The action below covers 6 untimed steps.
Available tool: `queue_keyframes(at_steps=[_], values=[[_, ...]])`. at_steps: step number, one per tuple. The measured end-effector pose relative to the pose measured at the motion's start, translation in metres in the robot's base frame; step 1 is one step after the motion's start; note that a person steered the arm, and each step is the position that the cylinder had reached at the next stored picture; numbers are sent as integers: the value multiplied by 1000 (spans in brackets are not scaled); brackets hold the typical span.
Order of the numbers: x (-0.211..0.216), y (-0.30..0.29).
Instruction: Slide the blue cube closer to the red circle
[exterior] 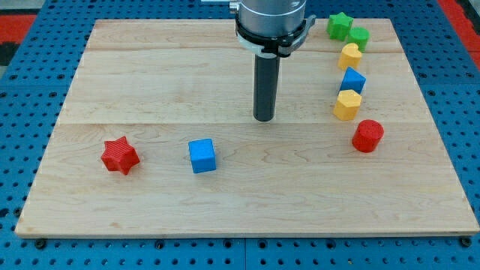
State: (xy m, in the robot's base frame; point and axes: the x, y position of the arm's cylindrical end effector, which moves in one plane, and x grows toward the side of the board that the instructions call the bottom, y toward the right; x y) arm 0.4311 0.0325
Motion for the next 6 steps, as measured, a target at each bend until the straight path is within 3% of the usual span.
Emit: queue_keyframes(at_steps=[2,6], values=[[0,-82],[42,-92]])
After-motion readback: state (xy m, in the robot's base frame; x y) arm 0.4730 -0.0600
